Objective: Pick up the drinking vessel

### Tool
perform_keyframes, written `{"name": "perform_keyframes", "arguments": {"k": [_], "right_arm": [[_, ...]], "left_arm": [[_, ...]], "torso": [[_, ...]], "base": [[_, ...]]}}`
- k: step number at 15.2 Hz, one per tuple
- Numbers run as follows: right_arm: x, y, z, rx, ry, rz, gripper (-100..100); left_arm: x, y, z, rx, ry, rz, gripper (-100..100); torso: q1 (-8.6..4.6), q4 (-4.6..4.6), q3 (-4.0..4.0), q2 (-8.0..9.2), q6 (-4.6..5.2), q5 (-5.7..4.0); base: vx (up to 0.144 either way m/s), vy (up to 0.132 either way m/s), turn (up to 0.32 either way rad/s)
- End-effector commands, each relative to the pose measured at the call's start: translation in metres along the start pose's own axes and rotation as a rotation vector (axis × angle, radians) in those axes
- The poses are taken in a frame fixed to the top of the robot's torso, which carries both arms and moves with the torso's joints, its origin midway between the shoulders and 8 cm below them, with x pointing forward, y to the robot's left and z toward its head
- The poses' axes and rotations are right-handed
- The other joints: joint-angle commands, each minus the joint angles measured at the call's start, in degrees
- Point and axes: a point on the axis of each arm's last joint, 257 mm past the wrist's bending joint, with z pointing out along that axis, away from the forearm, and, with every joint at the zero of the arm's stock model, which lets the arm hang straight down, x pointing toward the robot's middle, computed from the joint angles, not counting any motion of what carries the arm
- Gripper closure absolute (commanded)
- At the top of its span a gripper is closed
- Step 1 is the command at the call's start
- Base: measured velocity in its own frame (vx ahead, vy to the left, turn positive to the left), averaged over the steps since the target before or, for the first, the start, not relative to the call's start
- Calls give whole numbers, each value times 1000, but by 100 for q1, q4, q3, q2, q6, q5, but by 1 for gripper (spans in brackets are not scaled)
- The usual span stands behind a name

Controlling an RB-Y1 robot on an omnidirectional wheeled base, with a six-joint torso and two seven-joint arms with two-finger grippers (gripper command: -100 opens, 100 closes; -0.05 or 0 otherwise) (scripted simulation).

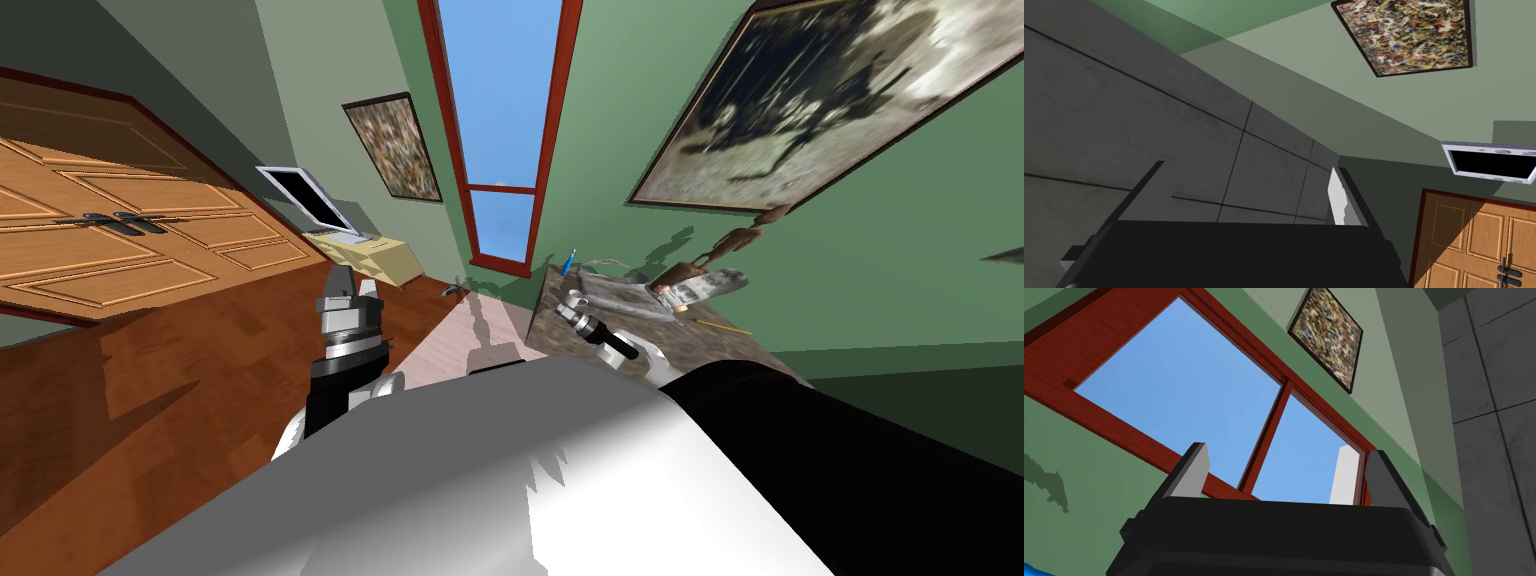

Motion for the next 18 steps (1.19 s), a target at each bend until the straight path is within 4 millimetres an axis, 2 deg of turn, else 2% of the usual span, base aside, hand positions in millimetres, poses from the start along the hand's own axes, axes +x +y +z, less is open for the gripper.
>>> {"name": "perform_keyframes", "arguments": {"k": [1, 2, 3, 6, 7, 10, 11, 15, 16, 18], "right_arm": [[2, -7, -5, 19, 39, -17, -100], [2, -7, -5, 20, 52, -26, -100], [8, -23, -14, 65, 77, -9, -100], [8, -25, -16, 72, 127, -46, -100], [13, -41, -26, 118, 149, -29, -100], [12, -43, -29, 125, 200, -69, -100], [16, -59, -41, 173, 220, -52, -100], [13, -61, -44, 181, 271, -93, -100], [15, -76, -57, 231, 298, -84, -100], [12, -77, -59, 236, 332, -112, -100]], "left_arm": [[0, 0, 0, 0, 0, 0, 0], [0, 0, 0, 0, 0, 0, 0], [0, 0, 0, 0, 0, 0, 0], [0, 0, 0, 0, 0, 0, 0], [0, 0, 0, 0, 0, 0, 0], [0, 0, 0, 0, 0, 0, 0], [0, 0, 0, 0, 0, 0, 0], [0, 0, 0, 0, 0, 0, 0], [0, 0, 0, 0, 0, 0, 0], [0, 0, 0, 0, 0, 0, 0]], "torso": [[0, 0, 0, 0, 0, 0], [-1, 0, 0, 0, 1, 1], [-6, 0, 0, 1, 1, 0], [-6, -1, -2, -3, 1, 0], [-8, 0, -1, -1, 1, -1], [-4, -1, -3, -5, 0, 0], [-8, 0, -1, -1, 1, -1], [-8, 0, -1, -1, 1, 0], [-12, 0, 0, 1, 1, -2], [-7, -1, -3, -5, 0, -1]], "base": [[15, 44, 8], [10, 23, -5], [21, 32, 35], [20, 33, 16], [26, 45, 35], [21, 36, 16], [14, 39, 40], [15, 28, 11], [22, 25, 45], [31, 37, 29]]}}
